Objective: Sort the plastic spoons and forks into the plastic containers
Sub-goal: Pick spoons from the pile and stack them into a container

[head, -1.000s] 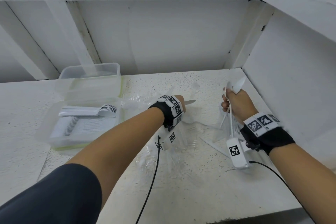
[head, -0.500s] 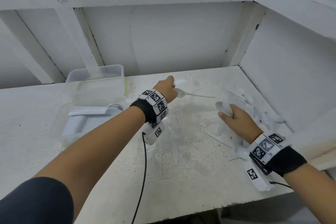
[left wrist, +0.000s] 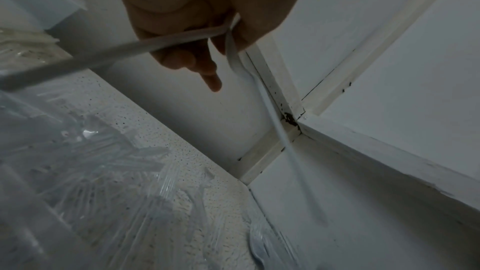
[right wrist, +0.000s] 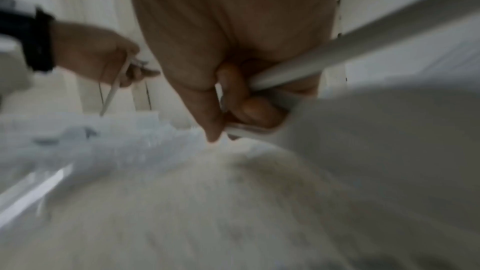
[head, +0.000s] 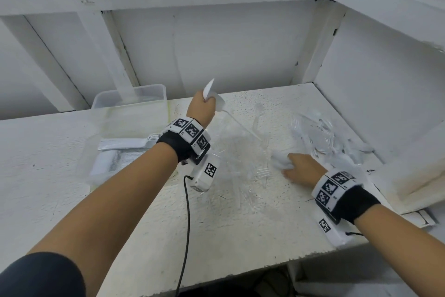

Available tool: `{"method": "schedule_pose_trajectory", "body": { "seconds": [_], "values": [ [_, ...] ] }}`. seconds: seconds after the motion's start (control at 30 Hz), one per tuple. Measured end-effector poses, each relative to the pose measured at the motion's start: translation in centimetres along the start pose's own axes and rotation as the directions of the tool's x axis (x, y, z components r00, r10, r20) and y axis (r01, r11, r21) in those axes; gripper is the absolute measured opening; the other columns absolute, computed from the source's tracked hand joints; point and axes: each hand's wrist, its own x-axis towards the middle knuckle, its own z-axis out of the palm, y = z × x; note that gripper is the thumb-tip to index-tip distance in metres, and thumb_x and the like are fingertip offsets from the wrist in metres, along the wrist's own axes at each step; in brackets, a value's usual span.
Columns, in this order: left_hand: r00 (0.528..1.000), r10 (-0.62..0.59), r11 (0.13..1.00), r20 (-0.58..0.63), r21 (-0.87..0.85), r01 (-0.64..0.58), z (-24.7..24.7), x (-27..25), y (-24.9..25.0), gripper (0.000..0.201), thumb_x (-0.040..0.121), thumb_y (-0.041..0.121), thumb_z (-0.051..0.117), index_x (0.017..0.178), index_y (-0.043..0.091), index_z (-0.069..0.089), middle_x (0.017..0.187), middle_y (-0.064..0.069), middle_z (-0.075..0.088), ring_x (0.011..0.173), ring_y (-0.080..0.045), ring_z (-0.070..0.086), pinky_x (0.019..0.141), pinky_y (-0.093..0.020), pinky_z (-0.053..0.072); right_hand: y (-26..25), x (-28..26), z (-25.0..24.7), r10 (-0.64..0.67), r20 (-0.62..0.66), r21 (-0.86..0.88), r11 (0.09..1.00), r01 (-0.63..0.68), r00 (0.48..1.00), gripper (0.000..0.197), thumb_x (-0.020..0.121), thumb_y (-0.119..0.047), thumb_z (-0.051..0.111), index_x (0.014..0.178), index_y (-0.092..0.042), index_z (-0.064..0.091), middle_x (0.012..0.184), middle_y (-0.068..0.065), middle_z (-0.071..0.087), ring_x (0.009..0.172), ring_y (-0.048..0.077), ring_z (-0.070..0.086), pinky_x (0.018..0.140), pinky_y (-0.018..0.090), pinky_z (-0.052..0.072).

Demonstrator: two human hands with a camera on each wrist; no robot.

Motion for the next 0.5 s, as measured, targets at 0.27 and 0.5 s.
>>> {"method": "schedule_pose_trajectory", "body": {
  "seconds": [0.27,0.5],
  "values": [
    [0.999,-0.046,0.99,0.005,-0.131,0.047,0.1,-1.3,0.2,0.032,0.1,0.016,0.031,0.131,0.008,0.035,0.099,-0.008,0.053,0.055,-0.011,0.053,0.048,-0.022,0.039,-3.0,-0.6,-5.1,-0.045,-0.342,0.723,0.625,0.293,0.939,0.022,0.091,-0.022,0.059,0.073,-0.008,0.063,0.06,0.001,0.056,0.05,0.009,0.047,0.055,0.023,0.041],
    [0.99,-0.035,0.97,0.139,-0.234,0.067,1.1,-4.3,1.3,0.035,0.102,0.026,0.031,0.137,0.028,0.03,0.088,-0.006,0.057,0.056,-0.021,0.061,0.062,-0.035,0.056,-6.1,-0.1,-6.1,0.02,-0.376,0.926,0.052,0.374,0.927,0.026,0.097,-0.016,0.047,0.075,-0.004,0.056,0.076,0.003,0.07,0.051,0.006,0.06,0.054,0.019,0.053]
  ]
}}
